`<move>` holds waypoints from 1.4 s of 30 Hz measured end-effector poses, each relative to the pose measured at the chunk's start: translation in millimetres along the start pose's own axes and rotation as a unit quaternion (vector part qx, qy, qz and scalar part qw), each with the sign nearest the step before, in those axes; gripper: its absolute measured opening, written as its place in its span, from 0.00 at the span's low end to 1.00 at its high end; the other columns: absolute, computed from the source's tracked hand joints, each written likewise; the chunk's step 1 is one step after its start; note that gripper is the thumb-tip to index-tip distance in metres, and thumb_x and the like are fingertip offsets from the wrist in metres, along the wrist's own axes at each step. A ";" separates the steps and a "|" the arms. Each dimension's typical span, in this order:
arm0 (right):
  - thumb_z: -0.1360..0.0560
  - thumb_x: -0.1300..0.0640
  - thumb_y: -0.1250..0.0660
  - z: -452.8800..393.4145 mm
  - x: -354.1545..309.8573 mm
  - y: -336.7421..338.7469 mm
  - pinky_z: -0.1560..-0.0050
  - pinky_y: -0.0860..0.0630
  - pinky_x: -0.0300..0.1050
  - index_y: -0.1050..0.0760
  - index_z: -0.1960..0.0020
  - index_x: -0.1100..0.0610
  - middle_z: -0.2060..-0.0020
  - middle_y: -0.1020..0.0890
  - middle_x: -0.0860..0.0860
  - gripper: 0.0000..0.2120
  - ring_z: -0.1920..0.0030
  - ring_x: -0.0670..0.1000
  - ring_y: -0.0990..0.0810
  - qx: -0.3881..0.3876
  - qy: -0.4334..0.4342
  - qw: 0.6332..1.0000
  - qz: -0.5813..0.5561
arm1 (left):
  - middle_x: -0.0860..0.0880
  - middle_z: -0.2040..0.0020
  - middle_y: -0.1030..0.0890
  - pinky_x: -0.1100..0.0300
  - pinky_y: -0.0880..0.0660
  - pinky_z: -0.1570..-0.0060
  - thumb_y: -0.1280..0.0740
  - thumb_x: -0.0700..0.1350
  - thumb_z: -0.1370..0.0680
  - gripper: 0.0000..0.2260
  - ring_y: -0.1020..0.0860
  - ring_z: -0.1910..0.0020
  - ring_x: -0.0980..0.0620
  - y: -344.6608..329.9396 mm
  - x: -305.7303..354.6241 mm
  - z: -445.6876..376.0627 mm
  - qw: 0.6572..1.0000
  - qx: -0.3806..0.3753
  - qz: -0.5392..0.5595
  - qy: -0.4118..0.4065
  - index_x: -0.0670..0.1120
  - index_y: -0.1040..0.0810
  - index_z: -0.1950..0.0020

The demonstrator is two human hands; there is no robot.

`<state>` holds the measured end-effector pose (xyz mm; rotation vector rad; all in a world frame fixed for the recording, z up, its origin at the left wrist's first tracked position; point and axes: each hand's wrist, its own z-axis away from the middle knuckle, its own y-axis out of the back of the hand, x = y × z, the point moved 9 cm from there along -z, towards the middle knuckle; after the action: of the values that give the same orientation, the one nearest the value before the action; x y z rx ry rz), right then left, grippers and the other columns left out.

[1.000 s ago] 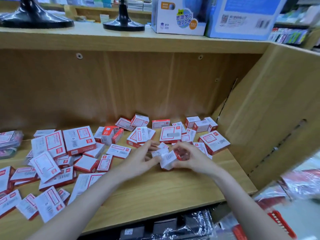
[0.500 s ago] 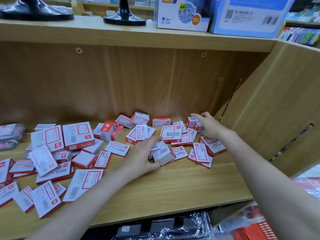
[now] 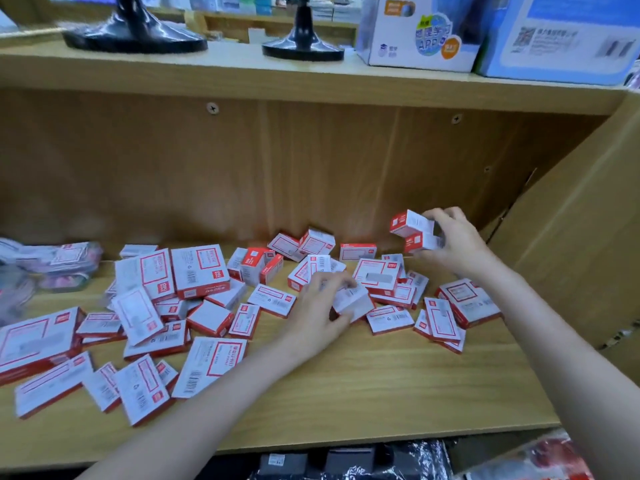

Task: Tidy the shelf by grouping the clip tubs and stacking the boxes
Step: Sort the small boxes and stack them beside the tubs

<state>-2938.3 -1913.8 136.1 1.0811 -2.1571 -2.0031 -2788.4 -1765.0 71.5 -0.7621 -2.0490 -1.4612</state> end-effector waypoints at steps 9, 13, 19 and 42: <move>0.35 0.57 0.24 4.8 -183.0 -56.1 0.56 0.27 0.43 0.31 0.47 0.48 0.54 0.21 0.47 0.22 0.55 0.52 0.21 -0.106 0.132 0.981 -0.096 | 0.51 0.43 0.29 0.67 0.34 0.46 0.34 0.44 0.28 0.18 0.31 0.44 0.61 184.5 -61.4 71.4 0.978 0.206 0.024 0.037 0.61 0.35 0.46; 0.35 0.55 0.24 4.4 -285.4 -113.4 0.58 0.26 0.40 0.29 0.48 0.48 0.54 0.19 0.48 0.20 0.57 0.52 0.20 -0.167 0.197 0.958 -0.123 | 0.51 0.43 0.29 0.62 0.36 0.44 0.37 0.52 0.30 0.16 0.31 0.42 0.57 265.9 -119.8 143.6 0.952 0.285 -0.048 0.103 0.60 0.36 0.44; 0.35 0.53 0.24 4.6 -415.0 -200.0 0.56 0.29 0.41 0.27 0.45 0.54 0.52 0.20 0.50 0.21 0.55 0.50 0.23 -0.213 0.228 0.938 -0.150 | 0.46 0.44 0.27 0.60 0.38 0.48 0.38 0.54 0.30 0.21 0.30 0.44 0.45 340.8 -185.7 228.4 0.916 0.299 -0.187 0.192 0.48 0.32 0.40; 0.28 0.50 0.30 87.4 -456.5 -264.7 0.46 0.35 0.39 0.29 0.37 0.54 0.40 0.27 0.52 0.22 0.39 0.50 0.29 -0.296 0.317 0.901 -0.002 | 0.45 0.40 0.27 0.50 0.26 0.49 0.27 0.53 0.34 0.24 0.25 0.43 0.43 319.3 -223.7 277.6 0.914 0.126 -0.348 0.167 0.50 0.34 0.44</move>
<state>-2504.6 -1604.8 86.2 1.3493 -1.1280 -1.7587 -2428.9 -1449.8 50.6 0.3574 -2.2624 -1.4802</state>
